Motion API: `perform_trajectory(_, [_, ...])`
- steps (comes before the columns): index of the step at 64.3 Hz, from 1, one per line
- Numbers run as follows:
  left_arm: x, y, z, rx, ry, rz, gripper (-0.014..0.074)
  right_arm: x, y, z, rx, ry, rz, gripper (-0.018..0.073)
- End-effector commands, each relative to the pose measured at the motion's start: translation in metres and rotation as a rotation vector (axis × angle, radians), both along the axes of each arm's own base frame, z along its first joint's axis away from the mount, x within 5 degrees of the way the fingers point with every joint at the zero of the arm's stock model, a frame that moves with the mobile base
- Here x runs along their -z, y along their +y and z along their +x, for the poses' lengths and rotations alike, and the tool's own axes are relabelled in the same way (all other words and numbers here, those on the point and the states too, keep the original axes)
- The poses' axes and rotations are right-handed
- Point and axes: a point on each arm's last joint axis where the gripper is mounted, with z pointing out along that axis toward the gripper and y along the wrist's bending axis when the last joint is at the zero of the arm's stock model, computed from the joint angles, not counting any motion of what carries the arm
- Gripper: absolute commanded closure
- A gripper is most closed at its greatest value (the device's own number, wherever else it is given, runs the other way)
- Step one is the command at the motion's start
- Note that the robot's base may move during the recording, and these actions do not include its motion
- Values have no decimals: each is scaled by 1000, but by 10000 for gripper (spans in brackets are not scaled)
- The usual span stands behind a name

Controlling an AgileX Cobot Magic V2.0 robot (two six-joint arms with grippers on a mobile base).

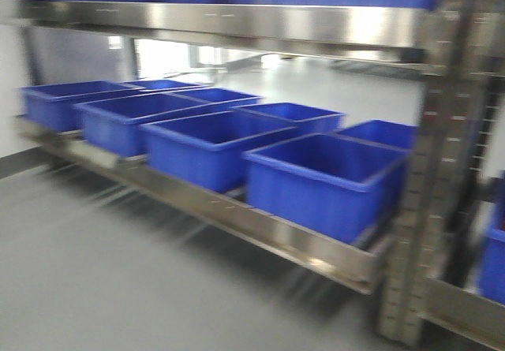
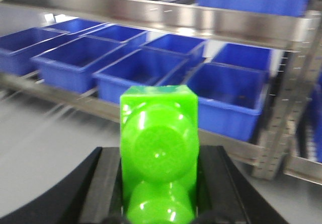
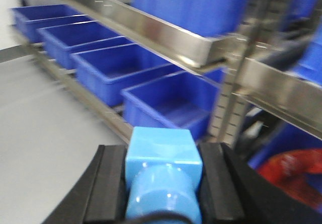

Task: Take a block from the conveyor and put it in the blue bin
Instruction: 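Align the base with the blue bins on the shelf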

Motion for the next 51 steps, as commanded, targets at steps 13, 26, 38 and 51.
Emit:
perform_trajectory(13, [-4, -1, -1, 6, -27, -11, 707, -5, -1, -2, 10, -33, 0, 713])
perform_trajectory(26, [-4, -1, -1, 6, -27, -11, 707, -5, -1, -2, 10, -33, 0, 713])
perform_trajectory(38, [-4, -1, -1, 6, -27, -11, 707, -5, -1, -2, 10, -33, 0, 713])
perform_trajectory(51, [-4, -1, -1, 6, -27, -11, 707, -5, -1, -2, 10, -33, 0, 713])
